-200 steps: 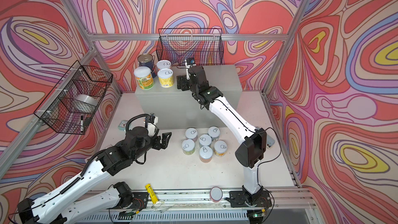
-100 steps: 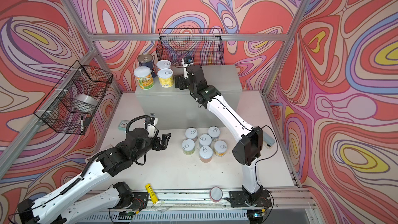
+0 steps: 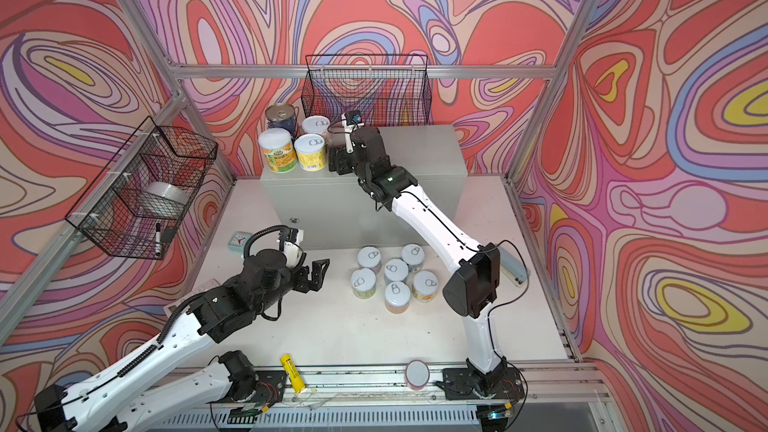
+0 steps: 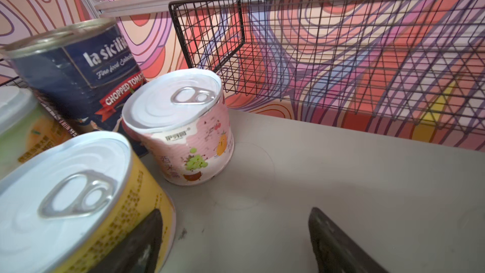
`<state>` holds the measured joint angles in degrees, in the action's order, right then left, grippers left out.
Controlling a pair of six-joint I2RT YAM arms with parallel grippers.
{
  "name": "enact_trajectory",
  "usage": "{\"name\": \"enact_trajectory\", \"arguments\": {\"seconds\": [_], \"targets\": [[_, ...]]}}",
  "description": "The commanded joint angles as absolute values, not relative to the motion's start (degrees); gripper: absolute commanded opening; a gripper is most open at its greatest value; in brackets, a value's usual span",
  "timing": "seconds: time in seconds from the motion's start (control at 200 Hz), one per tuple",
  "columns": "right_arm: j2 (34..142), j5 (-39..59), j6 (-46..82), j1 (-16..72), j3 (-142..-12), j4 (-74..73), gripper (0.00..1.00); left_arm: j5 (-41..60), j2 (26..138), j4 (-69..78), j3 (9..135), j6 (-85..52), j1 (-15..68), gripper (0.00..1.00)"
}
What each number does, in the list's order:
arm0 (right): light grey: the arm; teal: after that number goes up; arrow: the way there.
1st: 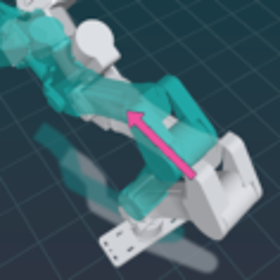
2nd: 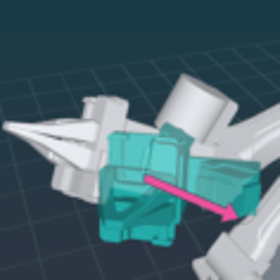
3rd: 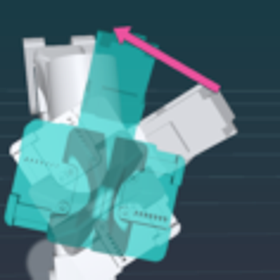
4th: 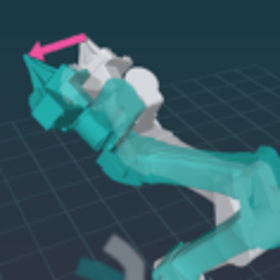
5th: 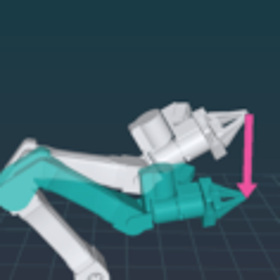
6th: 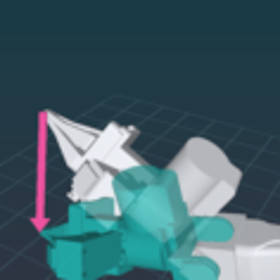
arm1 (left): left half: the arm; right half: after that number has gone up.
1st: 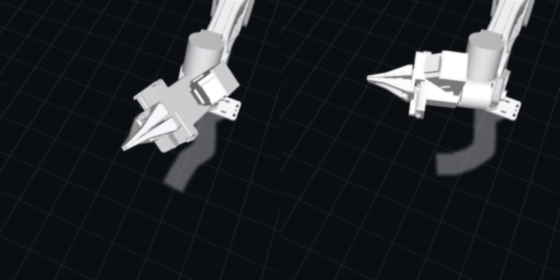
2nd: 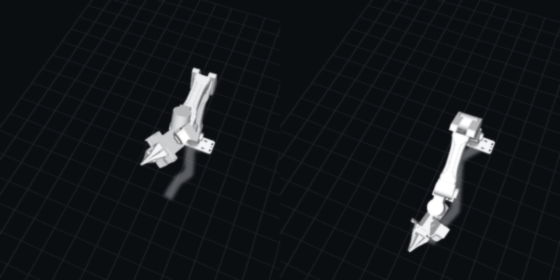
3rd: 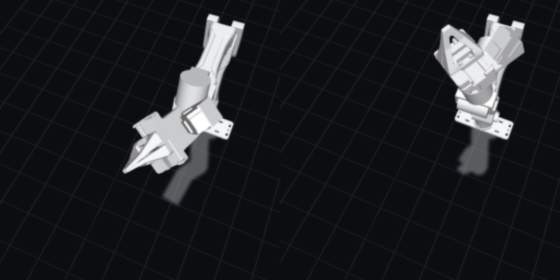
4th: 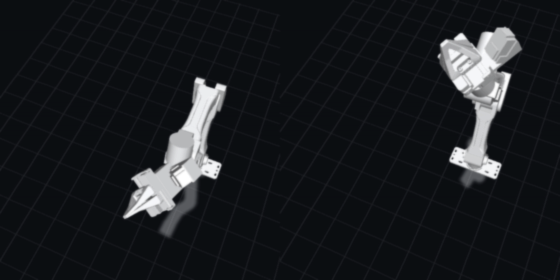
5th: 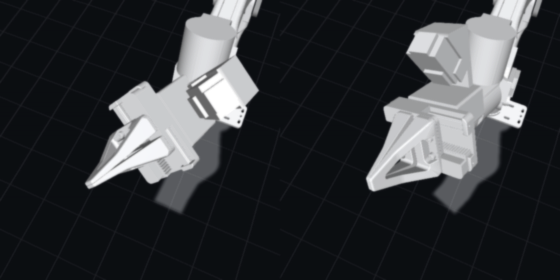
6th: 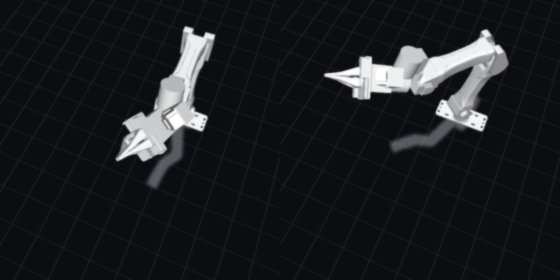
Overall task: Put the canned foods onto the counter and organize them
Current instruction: 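Draw the right gripper back from the yellow can and lower it toward the table cans, then lower the left gripper onto the green-labelled can while the right lowers beside the cans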
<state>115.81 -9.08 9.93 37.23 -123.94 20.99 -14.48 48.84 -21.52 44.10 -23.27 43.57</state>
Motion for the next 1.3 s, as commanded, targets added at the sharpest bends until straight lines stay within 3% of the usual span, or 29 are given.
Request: {"name": "enact_trajectory", "arguments": {"seconds": [0.0,0.25,0.491,0.771,1.041,1.292], "targets": [[114.7,-13.9,10.7,37.0,-119.9,26.4,0.91,-16.9,49.2,-21.0,43.1,-25.2,43.9,1.00],[101.5,-16.5,8.4,36.5,-107.6,25.6,0.90,-16.7,52.8,-15.6,40.1,-25.6,43.9,1.00],[81.7,-17.2,13.0,38.2,-88.4,28.4,0.89,-12.0,52.8,-9.8,37.7,-24.1,43.9,1.00],[61.4,-17.9,20.7,42.7,-66.3,32.7,0.89,-14.2,54.8,-4.1,32.6,-23.1,47.6,1.00],[55.8,-16.4,27.4,46.2,-54.6,37.2,0.94,-19.8,62.4,9.1,25.4,-23.8,57.2,1.00],[54.8,-14.0,28.6,46.5,-47.9,33.2,0.95,-21.2,70.9,23.4,22.9,-24.3,58.6,1.00]]}}
